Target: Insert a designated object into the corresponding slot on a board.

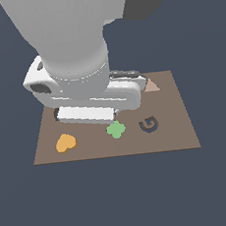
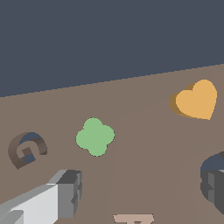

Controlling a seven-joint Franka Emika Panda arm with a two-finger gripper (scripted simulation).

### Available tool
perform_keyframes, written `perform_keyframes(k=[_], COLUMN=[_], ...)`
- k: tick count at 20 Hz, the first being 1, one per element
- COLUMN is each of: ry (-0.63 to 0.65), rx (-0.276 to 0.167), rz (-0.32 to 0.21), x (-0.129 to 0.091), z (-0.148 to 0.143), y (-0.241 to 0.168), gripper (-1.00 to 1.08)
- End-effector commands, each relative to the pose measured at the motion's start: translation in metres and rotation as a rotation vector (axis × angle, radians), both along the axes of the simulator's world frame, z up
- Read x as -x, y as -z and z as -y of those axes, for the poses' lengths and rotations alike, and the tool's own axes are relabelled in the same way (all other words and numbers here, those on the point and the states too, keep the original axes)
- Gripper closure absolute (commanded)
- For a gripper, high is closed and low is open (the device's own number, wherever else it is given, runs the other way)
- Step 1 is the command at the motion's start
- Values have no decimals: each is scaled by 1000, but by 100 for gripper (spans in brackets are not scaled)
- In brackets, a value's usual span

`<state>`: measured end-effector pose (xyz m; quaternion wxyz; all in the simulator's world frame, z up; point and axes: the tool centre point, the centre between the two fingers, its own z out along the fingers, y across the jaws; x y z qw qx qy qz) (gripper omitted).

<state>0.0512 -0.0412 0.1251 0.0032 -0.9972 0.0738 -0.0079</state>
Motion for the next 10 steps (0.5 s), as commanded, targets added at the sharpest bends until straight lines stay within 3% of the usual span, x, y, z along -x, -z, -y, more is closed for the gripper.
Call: perform_keyframes(k=[1, 10], ry=[49, 208], rx=[1, 3], rz=[-3, -12], x=[-11, -41], z=[17, 72], y=[13, 55], gripper=[-92, -92])
